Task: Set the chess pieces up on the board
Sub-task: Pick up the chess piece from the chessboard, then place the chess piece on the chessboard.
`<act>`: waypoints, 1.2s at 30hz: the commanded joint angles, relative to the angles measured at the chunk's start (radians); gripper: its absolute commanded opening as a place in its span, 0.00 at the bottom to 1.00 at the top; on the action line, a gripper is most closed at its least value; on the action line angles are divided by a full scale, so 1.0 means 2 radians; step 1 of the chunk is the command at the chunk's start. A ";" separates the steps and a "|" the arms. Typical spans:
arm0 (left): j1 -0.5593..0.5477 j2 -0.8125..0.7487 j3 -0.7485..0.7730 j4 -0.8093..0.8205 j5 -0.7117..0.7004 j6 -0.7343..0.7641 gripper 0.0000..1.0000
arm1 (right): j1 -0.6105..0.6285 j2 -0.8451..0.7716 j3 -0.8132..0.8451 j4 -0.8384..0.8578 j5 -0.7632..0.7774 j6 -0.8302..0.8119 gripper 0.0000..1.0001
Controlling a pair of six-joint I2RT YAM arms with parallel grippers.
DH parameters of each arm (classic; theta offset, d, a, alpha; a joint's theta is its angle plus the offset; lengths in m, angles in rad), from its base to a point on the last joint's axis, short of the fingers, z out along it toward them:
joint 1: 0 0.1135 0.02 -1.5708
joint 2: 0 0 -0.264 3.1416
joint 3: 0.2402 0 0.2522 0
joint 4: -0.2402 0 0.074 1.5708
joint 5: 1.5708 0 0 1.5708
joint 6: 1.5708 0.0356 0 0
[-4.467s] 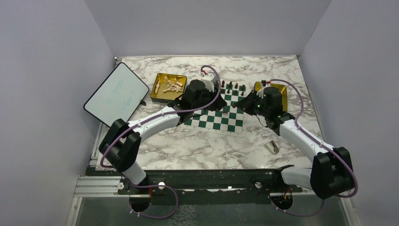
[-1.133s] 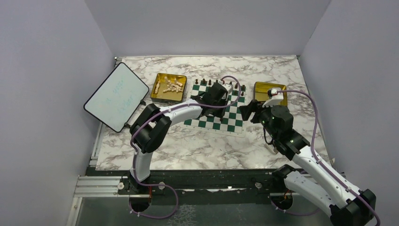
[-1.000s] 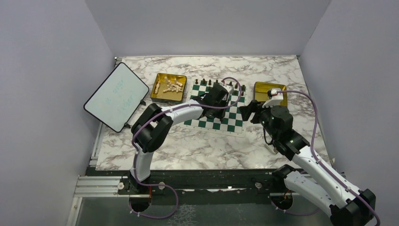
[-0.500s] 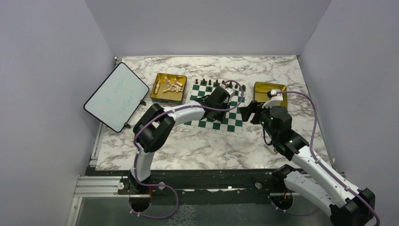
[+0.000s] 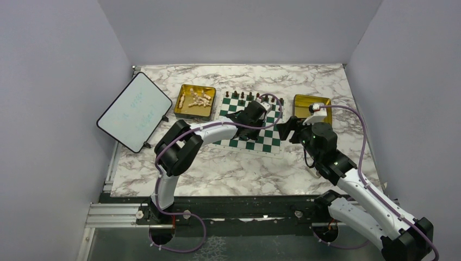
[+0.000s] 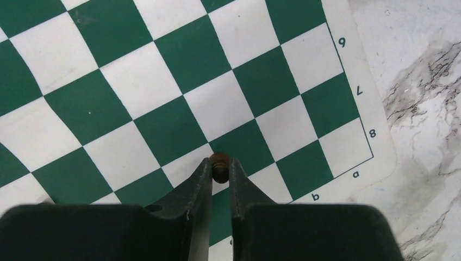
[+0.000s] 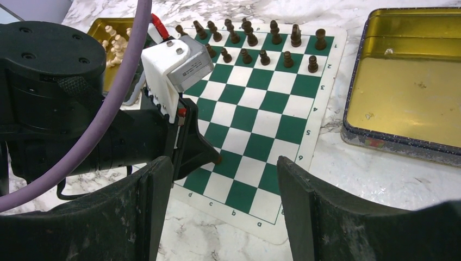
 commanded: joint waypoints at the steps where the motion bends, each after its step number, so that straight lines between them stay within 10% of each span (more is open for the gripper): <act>1: -0.005 -0.004 0.019 -0.011 -0.017 0.010 0.13 | 0.003 -0.001 -0.007 0.000 0.010 0.004 0.75; 36: 0.156 0.042 0.217 -0.089 -0.037 0.057 0.11 | 0.003 0.019 -0.030 0.030 -0.046 -0.007 0.81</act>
